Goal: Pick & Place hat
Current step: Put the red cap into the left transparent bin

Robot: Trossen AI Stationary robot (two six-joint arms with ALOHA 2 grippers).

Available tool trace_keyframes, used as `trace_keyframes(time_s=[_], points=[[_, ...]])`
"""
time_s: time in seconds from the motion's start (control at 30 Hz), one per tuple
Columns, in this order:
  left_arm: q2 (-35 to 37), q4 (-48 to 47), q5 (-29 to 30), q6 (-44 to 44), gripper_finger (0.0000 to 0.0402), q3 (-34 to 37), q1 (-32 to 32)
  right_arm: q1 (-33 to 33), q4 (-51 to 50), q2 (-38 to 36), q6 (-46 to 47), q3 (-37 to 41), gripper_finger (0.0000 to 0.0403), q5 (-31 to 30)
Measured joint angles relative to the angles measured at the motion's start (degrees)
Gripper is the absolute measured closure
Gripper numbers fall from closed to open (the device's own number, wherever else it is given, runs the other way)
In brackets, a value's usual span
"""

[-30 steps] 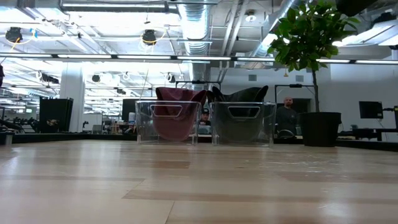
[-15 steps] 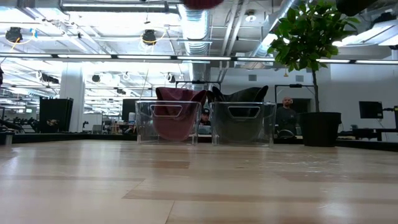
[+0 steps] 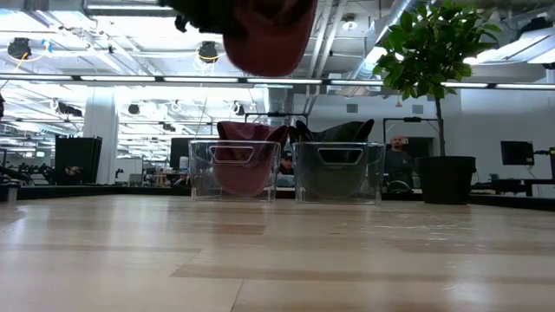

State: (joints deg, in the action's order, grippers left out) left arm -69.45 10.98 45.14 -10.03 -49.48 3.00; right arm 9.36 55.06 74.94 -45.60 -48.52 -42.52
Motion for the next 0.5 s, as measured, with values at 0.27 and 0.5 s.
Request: trace_keyframes(time_s=[0.27,0.5], points=[[0.0,-0.1,1.8,2.7,0.0389,5.5,0.1,-0.6,-35.5,0.0,15.1,-15.4,0.0143,-2.4],[0.0,0.1,1.6,4.0,0.0389,6.3,2.0,-5.7,-66.0,0.9,32.4,-31.0,0.0143,9.2]])
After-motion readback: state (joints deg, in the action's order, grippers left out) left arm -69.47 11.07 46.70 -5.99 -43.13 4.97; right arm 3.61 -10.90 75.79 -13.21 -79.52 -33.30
